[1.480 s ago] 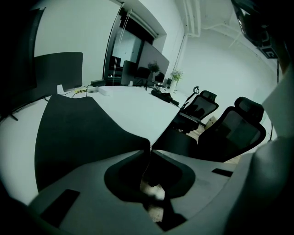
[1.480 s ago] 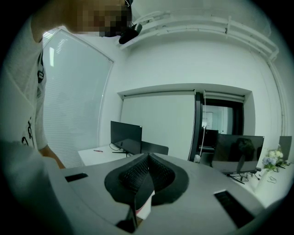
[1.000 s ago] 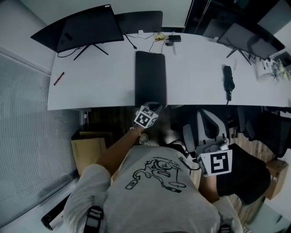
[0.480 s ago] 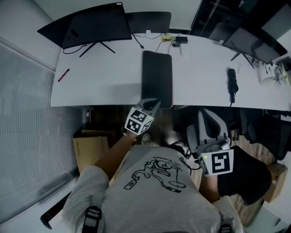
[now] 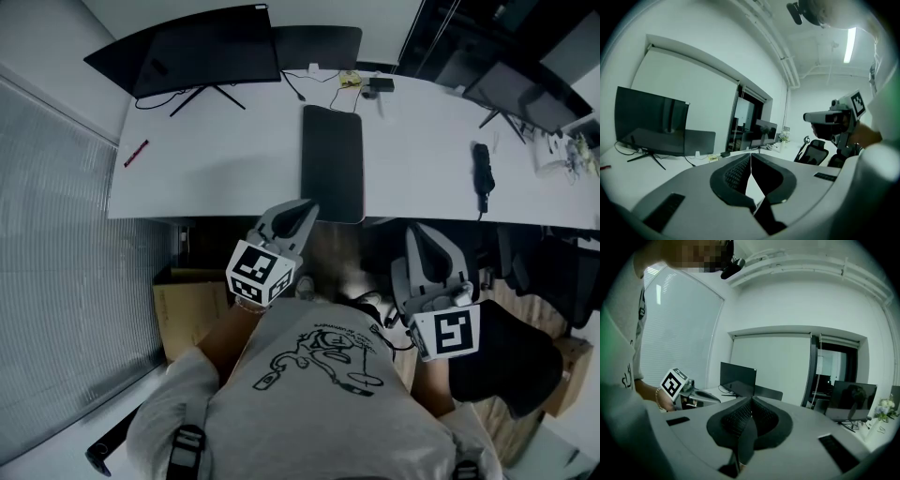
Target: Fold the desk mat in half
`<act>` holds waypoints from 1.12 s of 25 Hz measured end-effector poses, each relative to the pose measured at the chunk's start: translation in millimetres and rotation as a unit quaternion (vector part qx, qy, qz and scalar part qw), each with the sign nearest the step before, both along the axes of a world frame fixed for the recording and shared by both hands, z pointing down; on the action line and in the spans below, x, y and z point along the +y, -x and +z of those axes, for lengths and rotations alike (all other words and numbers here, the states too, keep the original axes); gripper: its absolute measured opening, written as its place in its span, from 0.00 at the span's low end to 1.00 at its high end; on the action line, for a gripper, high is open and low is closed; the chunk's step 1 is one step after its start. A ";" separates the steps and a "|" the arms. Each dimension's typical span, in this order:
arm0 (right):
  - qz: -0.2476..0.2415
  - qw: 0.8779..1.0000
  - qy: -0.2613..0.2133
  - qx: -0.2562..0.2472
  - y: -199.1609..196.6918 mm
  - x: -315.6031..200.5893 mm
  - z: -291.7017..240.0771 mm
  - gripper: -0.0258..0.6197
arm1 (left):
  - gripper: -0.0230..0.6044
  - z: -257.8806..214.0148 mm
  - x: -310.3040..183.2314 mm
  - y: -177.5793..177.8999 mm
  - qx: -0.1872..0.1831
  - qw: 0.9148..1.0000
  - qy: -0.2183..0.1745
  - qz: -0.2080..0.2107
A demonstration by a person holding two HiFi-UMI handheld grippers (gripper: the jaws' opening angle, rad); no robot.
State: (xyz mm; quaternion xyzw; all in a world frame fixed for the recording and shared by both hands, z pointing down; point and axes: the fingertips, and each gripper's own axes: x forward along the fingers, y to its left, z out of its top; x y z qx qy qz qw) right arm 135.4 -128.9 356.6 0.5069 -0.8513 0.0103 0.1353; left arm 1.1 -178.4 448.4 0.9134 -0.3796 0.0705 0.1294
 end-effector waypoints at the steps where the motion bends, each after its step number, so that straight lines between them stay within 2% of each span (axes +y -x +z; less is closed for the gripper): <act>1: 0.000 1.000 -0.002 -0.003 3.9 -0.2 -0.8 0.05 | 0.07 -8.1 2.4 6.8 0.004 1.000 -0.006 -0.005; 4: 0.005 1.000 -0.006 -0.016 15.5 -2.6 -3.3 0.05 | 0.07 -30.1 8.4 26.8 0.014 0.999 -0.023 -0.018; 8: -0.001 1.000 0.004 -0.007 29.6 0.9 5.5 0.05 | 0.07 -54.9 16.5 51.3 0.021 0.998 -0.043 -0.031; 14: 0.004 0.999 -0.013 -0.033 52.9 -1.1 -2.1 0.05 | 0.07 -79.5 29.2 77.5 0.024 0.997 -0.063 -0.041; 28: 0.002 1.000 -0.001 -0.019 63.5 6.2 1.9 0.05 | 0.07 -87.7 35.8 89.1 0.037 0.997 -0.062 -0.040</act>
